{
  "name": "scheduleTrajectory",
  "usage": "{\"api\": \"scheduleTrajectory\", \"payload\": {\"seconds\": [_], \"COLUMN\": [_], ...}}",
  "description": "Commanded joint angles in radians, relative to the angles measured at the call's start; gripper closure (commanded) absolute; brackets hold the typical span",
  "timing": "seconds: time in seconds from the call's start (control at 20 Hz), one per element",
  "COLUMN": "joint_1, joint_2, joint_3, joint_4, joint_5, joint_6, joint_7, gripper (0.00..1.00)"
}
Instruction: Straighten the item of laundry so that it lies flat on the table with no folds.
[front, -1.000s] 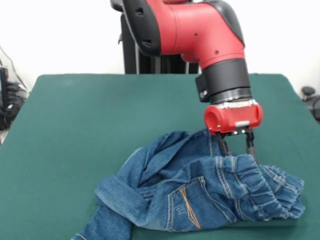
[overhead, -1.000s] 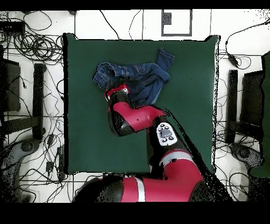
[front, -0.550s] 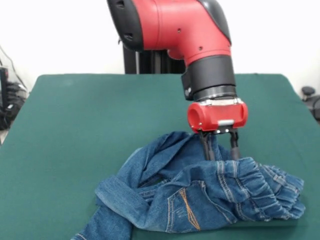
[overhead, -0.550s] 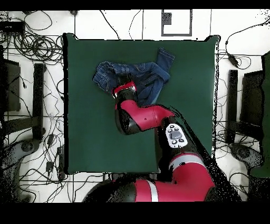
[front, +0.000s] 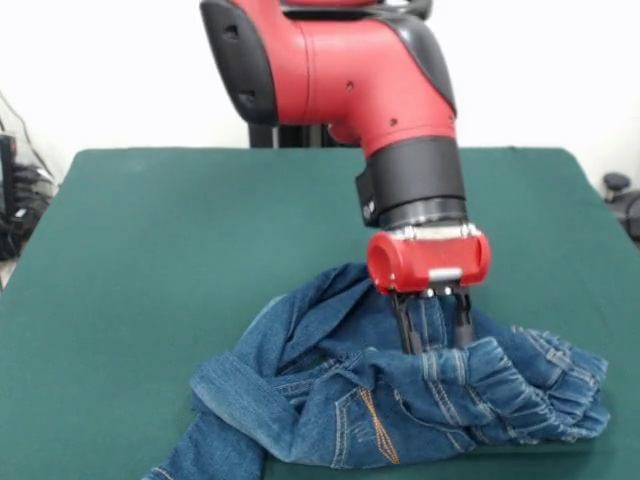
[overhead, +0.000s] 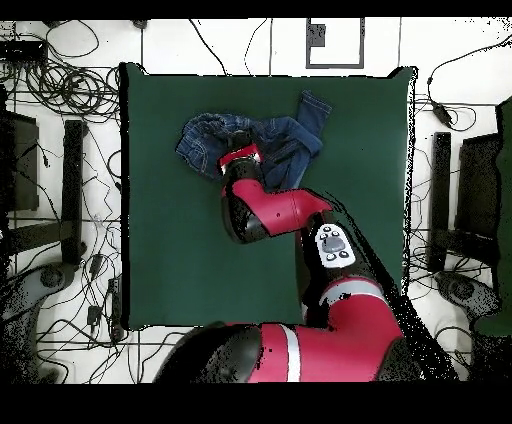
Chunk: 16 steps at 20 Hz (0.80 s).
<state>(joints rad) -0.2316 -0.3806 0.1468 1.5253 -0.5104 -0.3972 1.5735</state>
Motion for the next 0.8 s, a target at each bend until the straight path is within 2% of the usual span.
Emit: {"api": "scheduleTrajectory", "payload": {"seconds": [0.05, 0.3, 0.65, 0.8], "joint_1": [0.054, 0.095, 0.129, 0.138], "joint_2": [0.155, 0.219, 0.200, 0.180], "joint_3": [0.038, -0.002, -0.027, -0.040], "joint_4": [-0.167, -0.201, -0.129, -0.114], "joint_5": [0.064, 0.173, 0.304, 0.315], "joint_6": [-0.046, -0.212, -0.445, -0.435], "joint_7": [0.128, 0.127, 0.132, 0.130], "gripper": [0.00, 0.00, 0.00, 0.00]}}
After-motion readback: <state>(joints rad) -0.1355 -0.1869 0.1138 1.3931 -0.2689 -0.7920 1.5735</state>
